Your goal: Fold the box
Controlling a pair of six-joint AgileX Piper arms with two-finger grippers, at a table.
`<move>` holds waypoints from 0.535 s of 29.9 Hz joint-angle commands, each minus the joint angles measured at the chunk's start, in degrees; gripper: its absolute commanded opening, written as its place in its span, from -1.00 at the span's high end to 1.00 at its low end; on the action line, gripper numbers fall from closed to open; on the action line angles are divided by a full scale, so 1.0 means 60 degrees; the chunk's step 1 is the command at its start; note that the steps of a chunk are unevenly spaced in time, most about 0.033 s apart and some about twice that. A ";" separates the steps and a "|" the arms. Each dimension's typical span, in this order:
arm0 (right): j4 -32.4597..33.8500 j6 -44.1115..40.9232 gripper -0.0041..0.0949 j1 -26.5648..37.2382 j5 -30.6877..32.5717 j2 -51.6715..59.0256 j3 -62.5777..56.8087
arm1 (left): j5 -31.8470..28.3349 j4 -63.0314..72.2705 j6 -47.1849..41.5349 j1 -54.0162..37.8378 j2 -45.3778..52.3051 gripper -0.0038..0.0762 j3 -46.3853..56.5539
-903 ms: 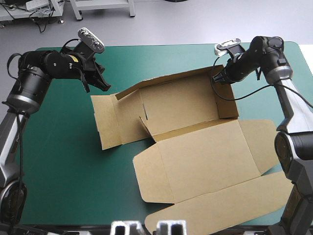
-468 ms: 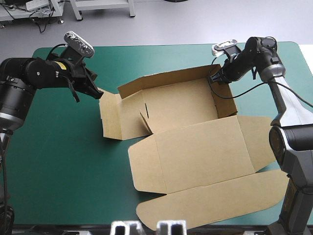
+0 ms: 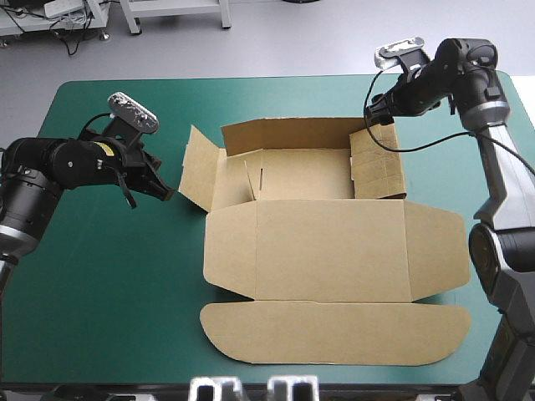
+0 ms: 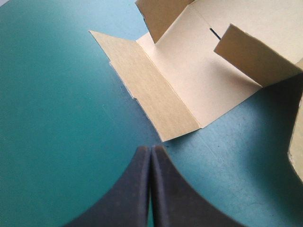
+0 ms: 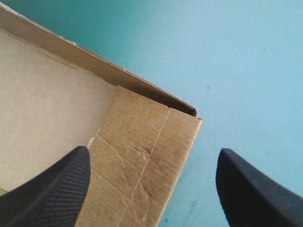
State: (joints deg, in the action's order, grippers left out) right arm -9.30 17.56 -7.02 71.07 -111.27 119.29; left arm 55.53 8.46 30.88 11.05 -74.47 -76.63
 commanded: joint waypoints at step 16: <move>0.0097 -0.0707 -0.44 0.0024 -0.0218 0.0642 -0.2699 | -0.0967 0.0328 -0.0286 0.0009 0.0381 0.93 -0.0090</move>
State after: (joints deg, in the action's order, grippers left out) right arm -7.50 14.37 -7.02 71.37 -108.79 101.98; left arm 53.38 8.55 29.83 11.05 -74.03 -75.67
